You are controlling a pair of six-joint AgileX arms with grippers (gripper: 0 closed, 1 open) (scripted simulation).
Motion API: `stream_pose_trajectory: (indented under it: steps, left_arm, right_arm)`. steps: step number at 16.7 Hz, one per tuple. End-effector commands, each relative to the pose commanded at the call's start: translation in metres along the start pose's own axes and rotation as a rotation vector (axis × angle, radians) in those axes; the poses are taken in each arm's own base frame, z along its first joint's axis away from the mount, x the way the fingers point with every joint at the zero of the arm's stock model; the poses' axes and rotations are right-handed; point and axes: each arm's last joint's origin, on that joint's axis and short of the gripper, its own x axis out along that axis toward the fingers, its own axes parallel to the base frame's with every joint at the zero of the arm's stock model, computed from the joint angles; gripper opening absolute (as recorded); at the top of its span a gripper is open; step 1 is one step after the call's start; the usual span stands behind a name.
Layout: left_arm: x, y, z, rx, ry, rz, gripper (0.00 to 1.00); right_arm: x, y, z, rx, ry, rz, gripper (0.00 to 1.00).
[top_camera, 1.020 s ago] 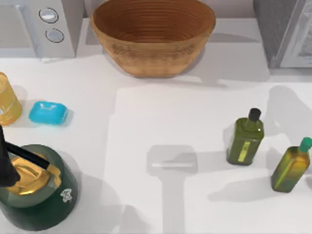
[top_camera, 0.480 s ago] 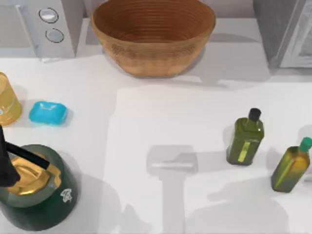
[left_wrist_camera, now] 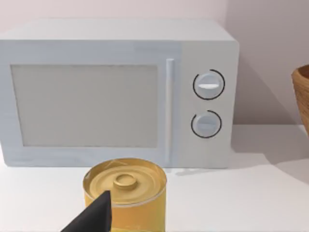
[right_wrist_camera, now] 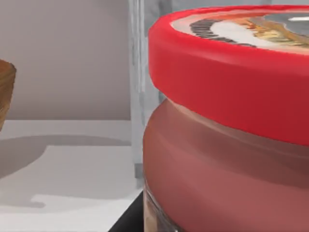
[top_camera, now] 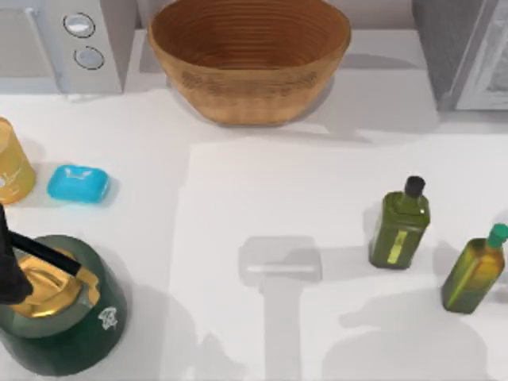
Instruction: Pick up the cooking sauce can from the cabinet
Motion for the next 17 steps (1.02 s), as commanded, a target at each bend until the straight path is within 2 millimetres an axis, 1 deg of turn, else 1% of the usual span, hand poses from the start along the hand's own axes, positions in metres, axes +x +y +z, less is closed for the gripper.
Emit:
stream_pose_trajectory:
  steps: [2,4,7,9,13,15,17]
  left_arm:
    - [0.0,0.0,0.0,0.0,0.0,0.0,1.0]
    - [0.0,0.0,0.0,0.0,0.0,0.0,1.0]
    - [0.0,0.0,0.0,0.0,0.0,0.0,1.0]
    - [0.0,0.0,0.0,0.0,0.0,0.0,1.0]
    - [0.0,0.0,0.0,0.0,0.0,0.0,1.0]
    - [0.0,0.0,0.0,0.0,0.0,0.0,1.0]
    - [0.0,0.0,0.0,0.0,0.0,0.0,1.0]
  right_arm:
    - [0.0,0.001,0.001,-0.002,-0.003,0.006,0.0]
    - [0.003,0.005,0.006,-0.014,-0.016,0.032,0.0]
    - [0.01,0.016,0.021,-0.045,-0.059,0.098,0.0]
    - [0.018,0.028,0.033,-0.067,-0.097,0.154,0.0]
    - [0.038,0.063,0.053,-0.09,-0.167,0.282,0.0]
    - [0.05,0.086,0.058,-0.09,-0.19,0.351,0.0]
    - [0.062,0.111,0.056,-0.083,-0.202,0.421,0.0]
